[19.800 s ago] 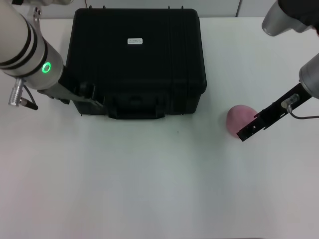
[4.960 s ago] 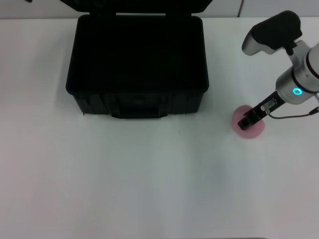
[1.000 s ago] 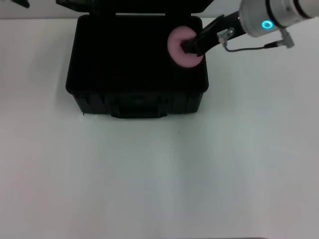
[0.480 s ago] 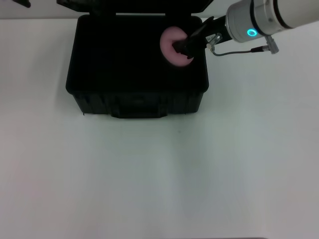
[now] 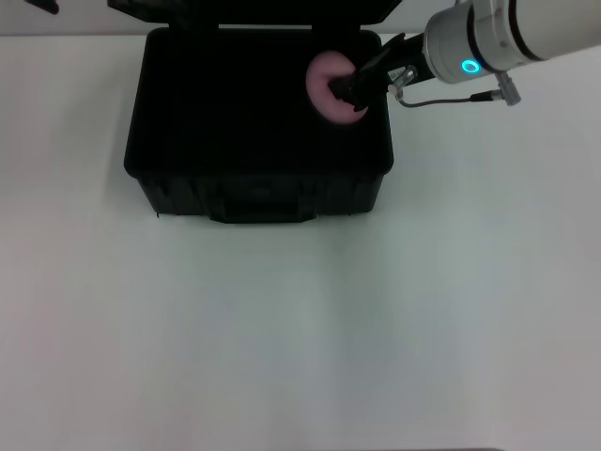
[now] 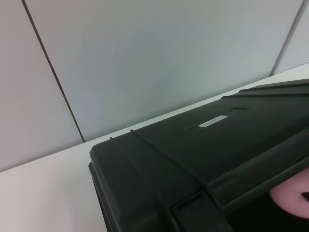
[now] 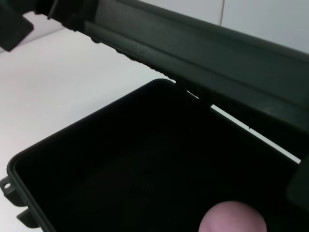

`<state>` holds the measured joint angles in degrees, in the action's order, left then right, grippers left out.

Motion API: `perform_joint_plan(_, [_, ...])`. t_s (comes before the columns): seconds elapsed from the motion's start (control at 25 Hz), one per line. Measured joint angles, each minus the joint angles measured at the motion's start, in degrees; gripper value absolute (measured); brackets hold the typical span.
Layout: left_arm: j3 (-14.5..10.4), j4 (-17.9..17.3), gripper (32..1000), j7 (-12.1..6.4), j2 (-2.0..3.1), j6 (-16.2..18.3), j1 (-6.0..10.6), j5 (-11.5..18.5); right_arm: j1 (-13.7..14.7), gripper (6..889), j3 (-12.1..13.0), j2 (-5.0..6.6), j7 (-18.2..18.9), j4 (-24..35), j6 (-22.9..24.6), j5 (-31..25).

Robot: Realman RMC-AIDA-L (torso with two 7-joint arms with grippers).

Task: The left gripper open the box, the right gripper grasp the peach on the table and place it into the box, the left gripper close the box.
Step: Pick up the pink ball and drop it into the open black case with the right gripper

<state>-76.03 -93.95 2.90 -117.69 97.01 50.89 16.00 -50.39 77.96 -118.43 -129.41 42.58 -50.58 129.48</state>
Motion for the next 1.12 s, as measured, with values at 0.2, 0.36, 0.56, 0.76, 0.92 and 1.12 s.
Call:
perform_joint_plan(0.2, [-0.1,0.0,412,0.00,0.00,0.0,0.00,0.0,-0.3,56,0.0,0.03,0.0,-0.5,0.2,0.0])
perform_joint_plan(0.36, [-0.1,0.0,414,0.00,0.00,0.0,0.00,0.0,-0.3,66,0.0,0.04,0.0,-0.6,0.2,0.1])
perform_joint_plan(0.56, [-0.1,0.0,416,0.00,0.00,0.0,0.00,0.0,-0.3,78,0.0,0.04,0.0,-0.6,0.2,0.3])
perform_joint_plan(0.76, [-0.1,0.0,418,0.00,0.00,0.0,0.00,0.0,-0.3,90,0.0,0.04,0.0,-0.6,0.2,0.3])
perform_joint_plan(0.92, [-0.2,0.0,419,0.00,0.00,0.0,0.00,0.0,-0.4,100,0.0,0.04,0.0,-0.7,0.2,0.4])
perform_joint_plan(1.12, [-0.2,0.0,421,0.00,0.00,0.0,0.02,0.0,-0.4,178,0.0,0.12,0.1,-0.8,0.2,0.4])
